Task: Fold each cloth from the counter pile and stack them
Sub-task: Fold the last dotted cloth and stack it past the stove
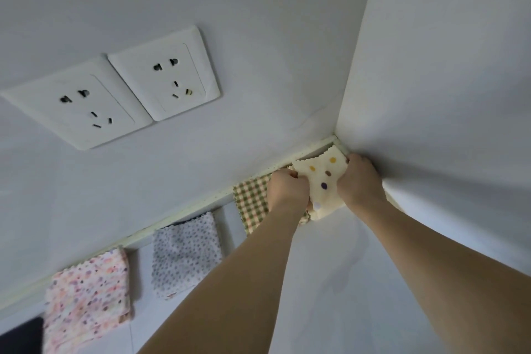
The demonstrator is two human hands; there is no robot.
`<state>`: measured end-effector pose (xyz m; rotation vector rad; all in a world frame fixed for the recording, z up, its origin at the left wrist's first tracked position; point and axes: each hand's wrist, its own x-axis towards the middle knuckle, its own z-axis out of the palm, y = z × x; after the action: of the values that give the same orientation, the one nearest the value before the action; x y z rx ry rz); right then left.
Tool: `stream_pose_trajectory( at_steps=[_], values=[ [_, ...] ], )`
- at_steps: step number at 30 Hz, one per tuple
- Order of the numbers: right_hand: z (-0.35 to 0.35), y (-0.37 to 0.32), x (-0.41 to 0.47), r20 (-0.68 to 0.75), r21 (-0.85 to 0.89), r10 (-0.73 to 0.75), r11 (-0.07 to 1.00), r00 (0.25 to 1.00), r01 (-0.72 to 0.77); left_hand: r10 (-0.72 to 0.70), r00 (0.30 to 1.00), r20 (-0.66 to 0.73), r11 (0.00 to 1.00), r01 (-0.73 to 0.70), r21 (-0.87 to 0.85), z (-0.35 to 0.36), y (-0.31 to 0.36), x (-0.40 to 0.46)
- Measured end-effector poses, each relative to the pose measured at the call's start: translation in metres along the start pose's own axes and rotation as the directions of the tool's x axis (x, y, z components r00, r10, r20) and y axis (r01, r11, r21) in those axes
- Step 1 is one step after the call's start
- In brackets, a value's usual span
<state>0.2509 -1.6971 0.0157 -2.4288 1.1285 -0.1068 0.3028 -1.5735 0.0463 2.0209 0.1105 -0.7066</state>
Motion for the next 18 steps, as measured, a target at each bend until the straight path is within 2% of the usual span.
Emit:
stream_pose_trajectory(
  at_steps=[4, 7, 9, 12, 15, 18],
  values=[
    [0.002, -0.008, -0.015, -0.089, -0.086, -0.078, 0.994, 0.993, 0.071, 0.166, 0.980, -0.109, 0.983, -0.156, 0.093, -0.024, -0.007, -0.023],
    [0.009, -0.023, -0.031, -0.127, -0.131, -0.099, 0.988, 0.987, 0.083, 0.237, 0.951, -0.197, 0.959, -0.196, 0.207, -0.054, -0.032, -0.040],
    [0.012, -0.035, -0.039, -0.077, -0.142, -0.082, 0.987, 0.994, 0.071, 0.253, 0.920, -0.298, 0.928, -0.144, 0.343, -0.077, -0.054, -0.045],
    [0.017, -0.048, -0.044, 0.046, -0.170, -0.015, 0.985, 0.999, 0.023, 0.214, 0.854, -0.475, 0.893, 0.026, 0.450, -0.118, -0.086, -0.050],
    [0.021, -0.055, -0.045, 0.127, -0.197, 0.042, 0.980, 0.991, -0.017, 0.100, 0.785, -0.611, 0.911, 0.175, 0.374, -0.150, -0.110, -0.047],
    [0.026, -0.063, -0.049, 0.172, -0.186, 0.101, 0.980, 0.980, -0.069, 0.002, 0.724, -0.690, 0.912, 0.282, 0.299, -0.174, -0.127, -0.043]
  ],
)
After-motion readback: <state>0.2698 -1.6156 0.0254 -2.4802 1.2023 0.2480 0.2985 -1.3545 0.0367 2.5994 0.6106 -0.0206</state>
